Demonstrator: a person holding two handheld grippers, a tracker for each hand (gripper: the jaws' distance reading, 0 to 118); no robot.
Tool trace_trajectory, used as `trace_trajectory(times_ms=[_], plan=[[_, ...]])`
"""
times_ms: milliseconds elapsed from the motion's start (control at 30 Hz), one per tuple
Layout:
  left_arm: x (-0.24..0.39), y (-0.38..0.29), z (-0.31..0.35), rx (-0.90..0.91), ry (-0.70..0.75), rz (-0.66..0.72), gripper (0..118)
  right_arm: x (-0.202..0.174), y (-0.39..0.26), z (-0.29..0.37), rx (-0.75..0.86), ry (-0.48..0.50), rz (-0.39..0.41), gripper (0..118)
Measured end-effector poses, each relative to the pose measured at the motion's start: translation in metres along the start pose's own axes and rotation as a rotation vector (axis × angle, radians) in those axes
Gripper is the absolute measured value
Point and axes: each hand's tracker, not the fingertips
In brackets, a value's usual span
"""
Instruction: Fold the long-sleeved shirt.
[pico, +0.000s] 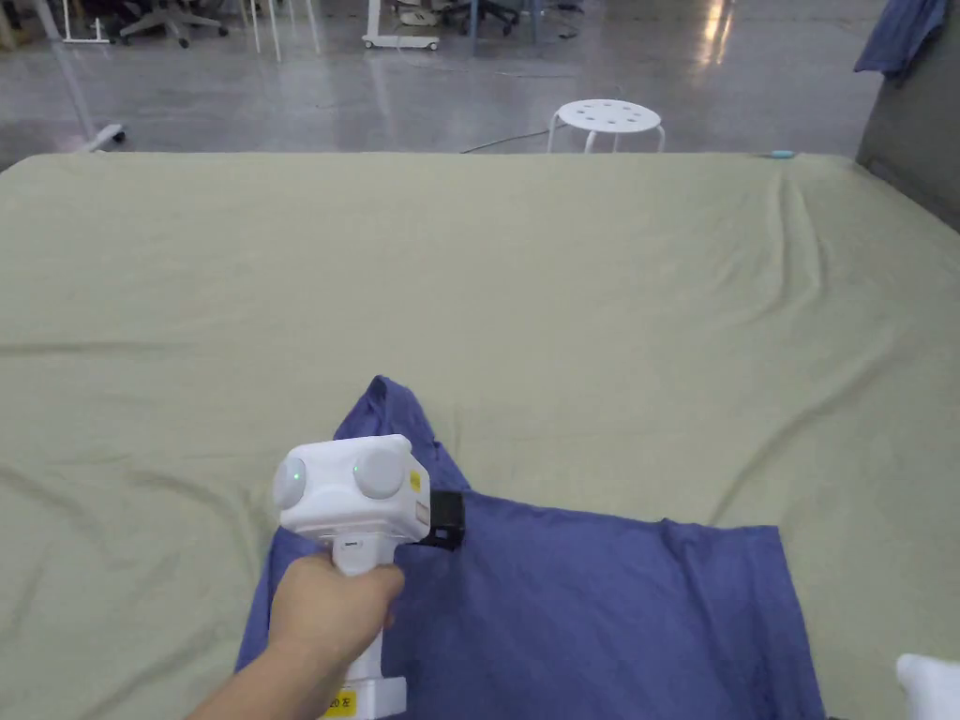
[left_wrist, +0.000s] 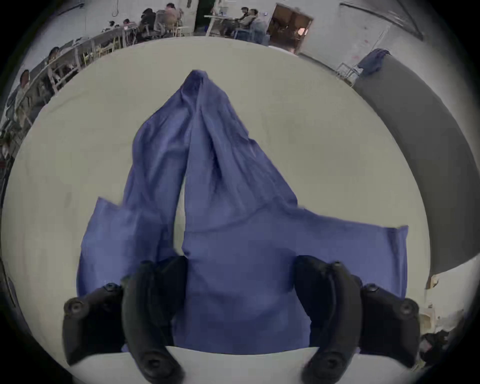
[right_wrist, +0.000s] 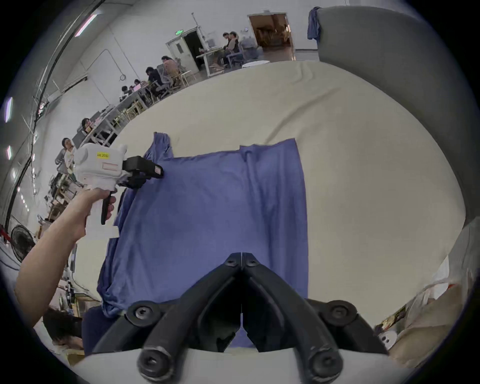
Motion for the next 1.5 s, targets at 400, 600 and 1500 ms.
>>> trace_trajectory(times_ms=[400,600,1500], plan=[[0.018,0.005,0.023,-0.025,-0.062,-0.162,10,0.023,0.040,-0.032,-0.060,-0.007,-0.075,61],[0.024,-0.006,0.059,0.036,-0.087,-0.184,10,0.038,-0.023,-0.031,-0.210,-0.187,-0.122,118],[0.019,0.028,0.496,0.689,-0.192,-0.151,10,-0.102,0.158,0.267,0.672,-0.054,0.231,5]])
